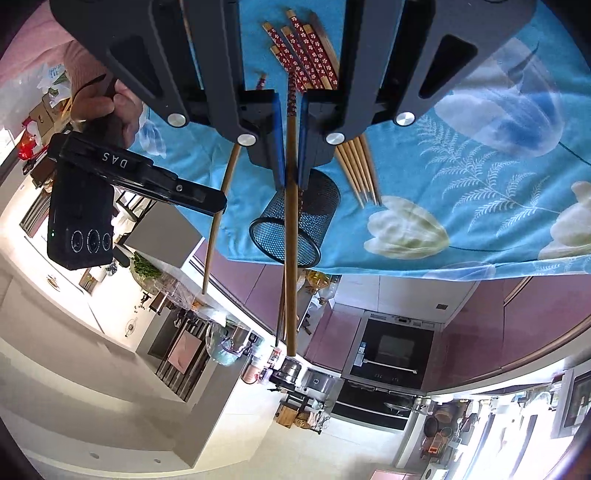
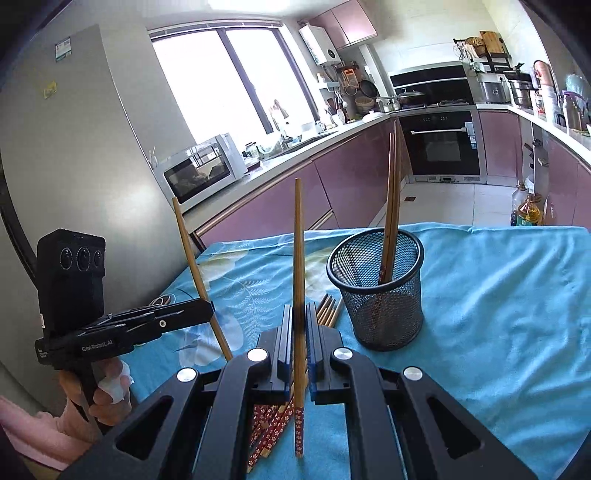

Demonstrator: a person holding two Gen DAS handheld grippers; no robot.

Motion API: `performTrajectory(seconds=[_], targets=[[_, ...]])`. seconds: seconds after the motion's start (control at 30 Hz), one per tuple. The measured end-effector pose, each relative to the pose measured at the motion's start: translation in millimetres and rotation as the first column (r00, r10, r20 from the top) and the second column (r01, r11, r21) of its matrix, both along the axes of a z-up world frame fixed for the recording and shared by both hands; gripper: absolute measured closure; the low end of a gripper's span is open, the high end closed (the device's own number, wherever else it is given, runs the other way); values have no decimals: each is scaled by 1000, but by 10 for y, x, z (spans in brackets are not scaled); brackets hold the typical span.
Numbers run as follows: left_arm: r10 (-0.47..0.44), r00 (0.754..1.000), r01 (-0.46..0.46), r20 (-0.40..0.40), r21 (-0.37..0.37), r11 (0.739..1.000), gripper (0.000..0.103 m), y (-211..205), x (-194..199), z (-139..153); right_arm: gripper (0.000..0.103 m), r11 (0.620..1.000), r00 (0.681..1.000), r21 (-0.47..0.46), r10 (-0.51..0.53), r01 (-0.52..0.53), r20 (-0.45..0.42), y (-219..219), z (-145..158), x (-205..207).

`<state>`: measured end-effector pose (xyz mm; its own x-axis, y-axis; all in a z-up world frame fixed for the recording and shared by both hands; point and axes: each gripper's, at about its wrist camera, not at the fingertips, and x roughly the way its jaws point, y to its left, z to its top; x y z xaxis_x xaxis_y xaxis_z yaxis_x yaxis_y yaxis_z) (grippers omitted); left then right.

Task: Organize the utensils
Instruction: 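Lower the chopstick into the mesh holder and open the right gripper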

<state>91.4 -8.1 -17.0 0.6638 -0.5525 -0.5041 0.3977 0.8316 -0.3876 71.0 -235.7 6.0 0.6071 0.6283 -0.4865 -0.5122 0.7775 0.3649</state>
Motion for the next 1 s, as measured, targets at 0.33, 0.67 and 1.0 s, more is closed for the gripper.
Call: performTrajectory(seconds=[0.33,0.67,1.0], targets=[[14,996,-14,85,-1,1000,96,-87,235,326,97,1000,995,1,-23,23,98,-121,340,134],[28,981,-29,192,0,1000,96,-215,461,811,97,998,977,18,-62,60,204,-238,803,249],[46,967,-53,251,22,998,95,-394,684,1022,97,993,966,22,-114,112,231,-311,947,501]])
